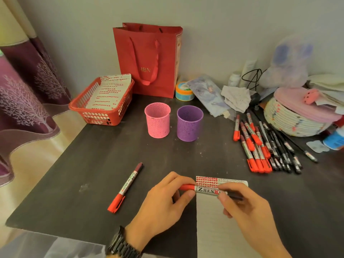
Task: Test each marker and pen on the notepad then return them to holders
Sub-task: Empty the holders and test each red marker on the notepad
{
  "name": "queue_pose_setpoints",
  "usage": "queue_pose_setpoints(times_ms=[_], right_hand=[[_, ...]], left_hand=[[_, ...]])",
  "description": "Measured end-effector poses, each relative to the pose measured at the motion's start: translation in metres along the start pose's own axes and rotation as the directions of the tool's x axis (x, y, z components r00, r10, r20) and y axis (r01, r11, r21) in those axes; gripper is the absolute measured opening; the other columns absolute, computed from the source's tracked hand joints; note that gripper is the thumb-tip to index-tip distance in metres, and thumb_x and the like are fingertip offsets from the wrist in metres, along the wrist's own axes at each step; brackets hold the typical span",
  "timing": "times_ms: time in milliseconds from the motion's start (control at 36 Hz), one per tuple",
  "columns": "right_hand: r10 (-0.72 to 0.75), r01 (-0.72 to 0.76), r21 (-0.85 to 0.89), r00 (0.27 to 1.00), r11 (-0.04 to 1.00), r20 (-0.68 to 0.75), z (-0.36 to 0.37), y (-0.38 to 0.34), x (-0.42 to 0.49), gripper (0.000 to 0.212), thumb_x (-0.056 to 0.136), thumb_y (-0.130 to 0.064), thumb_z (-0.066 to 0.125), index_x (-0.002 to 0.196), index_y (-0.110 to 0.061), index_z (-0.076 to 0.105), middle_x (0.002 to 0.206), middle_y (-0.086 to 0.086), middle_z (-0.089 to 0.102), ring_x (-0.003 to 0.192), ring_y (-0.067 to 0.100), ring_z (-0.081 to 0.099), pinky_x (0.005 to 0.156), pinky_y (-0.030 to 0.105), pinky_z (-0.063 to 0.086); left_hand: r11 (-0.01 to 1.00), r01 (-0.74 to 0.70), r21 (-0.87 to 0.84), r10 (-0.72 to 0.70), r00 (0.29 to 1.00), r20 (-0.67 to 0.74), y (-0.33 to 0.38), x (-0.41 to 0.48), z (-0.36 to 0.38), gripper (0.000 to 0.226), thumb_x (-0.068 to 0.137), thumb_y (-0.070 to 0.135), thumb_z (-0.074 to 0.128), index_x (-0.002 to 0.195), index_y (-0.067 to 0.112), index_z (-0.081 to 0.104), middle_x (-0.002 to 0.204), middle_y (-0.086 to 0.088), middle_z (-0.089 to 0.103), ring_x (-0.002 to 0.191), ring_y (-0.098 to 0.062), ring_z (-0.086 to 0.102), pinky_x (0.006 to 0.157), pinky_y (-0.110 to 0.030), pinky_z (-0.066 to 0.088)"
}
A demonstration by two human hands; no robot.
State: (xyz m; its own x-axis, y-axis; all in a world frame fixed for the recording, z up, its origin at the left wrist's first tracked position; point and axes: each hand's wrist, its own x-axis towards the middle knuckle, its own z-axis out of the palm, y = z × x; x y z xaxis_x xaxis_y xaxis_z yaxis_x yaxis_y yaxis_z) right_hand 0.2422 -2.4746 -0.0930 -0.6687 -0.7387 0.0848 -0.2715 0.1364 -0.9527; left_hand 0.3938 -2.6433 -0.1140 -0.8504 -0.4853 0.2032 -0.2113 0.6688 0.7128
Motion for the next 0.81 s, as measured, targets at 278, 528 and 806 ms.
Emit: queue_pose_setpoints(times_ms=[278,528,806], right_hand=[[-0.009,0.009,-0.058,1.000,0.998,0.009,0.002,-0.017,-0.013,0.024,0.078,-0.048,0.062,0.099,-0.051,0.074,0.099,-0.026,0.072,0.090,0.004,0.068,0.067,0.021,0.054],[0.082,-0.063,0.200,0.993,0.978,-0.090,0.020,-0.023,-0.044,0.026,0.073,-0.052,0.061,0.095,-0.048,0.075,0.075,-0.002,0.070,0.055,0.009,0.059,0.055,0.020,0.052],[0.072,-0.058,0.057,0.957,0.997,-0.282,0.049,-0.024,-0.083,0.026,0.077,-0.059,0.057,0.102,-0.061,0.063,0.089,-0.038,0.067,0.094,-0.011,0.063,0.069,-0.001,0.045]], left_hand=[[0.996,0.027,-0.081,-0.022,0.997,0.069,0.033,0.009,-0.033,0.055,0.078,0.068,0.056,0.130,0.061,0.038,0.111,0.026,0.058,0.090,-0.007,0.063,0.073,-0.020,0.050],[0.160,0.052,-0.986,-0.323,0.946,-0.002,0.072,0.023,-0.027,0.036,0.073,0.042,0.069,0.094,0.013,0.075,0.097,-0.013,0.071,0.093,-0.031,0.068,0.081,-0.040,0.052],[-0.083,0.002,-0.997,-0.334,0.942,0.029,0.102,0.022,-0.002,0.049,0.090,0.032,0.056,0.046,0.018,0.038,0.041,0.008,0.026,0.038,-0.007,0.018,0.038,-0.022,0.022]])
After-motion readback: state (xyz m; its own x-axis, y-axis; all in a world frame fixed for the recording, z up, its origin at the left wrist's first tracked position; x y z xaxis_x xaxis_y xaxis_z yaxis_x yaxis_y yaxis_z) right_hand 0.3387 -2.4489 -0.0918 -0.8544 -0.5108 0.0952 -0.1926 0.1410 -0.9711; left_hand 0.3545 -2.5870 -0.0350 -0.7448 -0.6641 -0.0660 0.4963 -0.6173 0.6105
